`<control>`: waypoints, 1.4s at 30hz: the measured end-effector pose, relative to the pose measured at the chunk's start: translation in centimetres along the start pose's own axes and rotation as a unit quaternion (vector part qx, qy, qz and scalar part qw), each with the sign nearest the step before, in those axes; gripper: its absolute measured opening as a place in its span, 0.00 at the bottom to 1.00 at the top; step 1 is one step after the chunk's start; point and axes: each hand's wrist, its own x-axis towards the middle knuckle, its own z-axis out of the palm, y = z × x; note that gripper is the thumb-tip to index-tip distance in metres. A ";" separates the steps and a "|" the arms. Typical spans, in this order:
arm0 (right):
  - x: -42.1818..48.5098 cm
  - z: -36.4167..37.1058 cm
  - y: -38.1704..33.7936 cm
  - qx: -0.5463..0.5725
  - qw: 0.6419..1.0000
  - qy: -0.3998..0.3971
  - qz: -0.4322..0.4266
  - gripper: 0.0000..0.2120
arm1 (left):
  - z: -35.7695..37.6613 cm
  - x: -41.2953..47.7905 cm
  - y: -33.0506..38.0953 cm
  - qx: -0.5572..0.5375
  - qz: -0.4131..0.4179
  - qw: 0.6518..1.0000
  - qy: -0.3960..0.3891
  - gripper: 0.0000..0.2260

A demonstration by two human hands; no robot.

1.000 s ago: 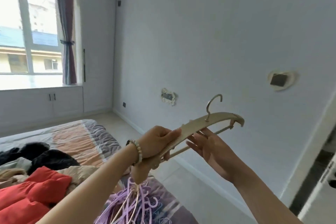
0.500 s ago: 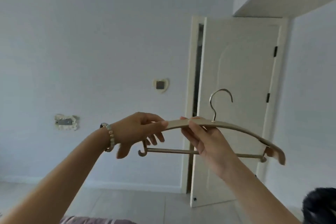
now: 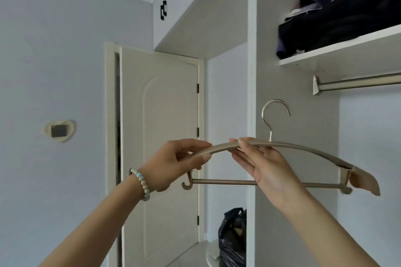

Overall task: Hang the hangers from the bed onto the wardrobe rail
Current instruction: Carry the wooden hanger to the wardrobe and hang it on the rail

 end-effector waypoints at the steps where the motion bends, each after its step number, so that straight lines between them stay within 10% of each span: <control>1: 0.6 -1.7 -0.7 -0.003 1.000 0.012 -0.003 0.23 | 1.5 1.4 0.2 -0.015 0.009 1.000 0.007 0.19; 8: 6.9 -13.7 -4.1 -0.036 0.990 0.115 -0.067 0.20 | 12.5 13.0 1.5 -0.069 0.048 0.994 0.063 0.12; 17: 16.1 -26.4 -5.8 -0.201 0.961 0.177 -0.066 0.48 | 24.5 27.3 2.1 -0.097 0.038 0.986 0.127 0.11; 24: 24.7 -33.0 -8.7 -0.256 0.951 0.156 -0.072 0.53 | 26.0 33.8 1.9 0.053 0.053 0.997 0.021 0.21; 42: 32.9 -37.1 -5.9 -0.194 0.957 0.216 -0.031 0.52 | 27.6 41.0 -0.6 -0.038 0.060 0.990 0.125 0.18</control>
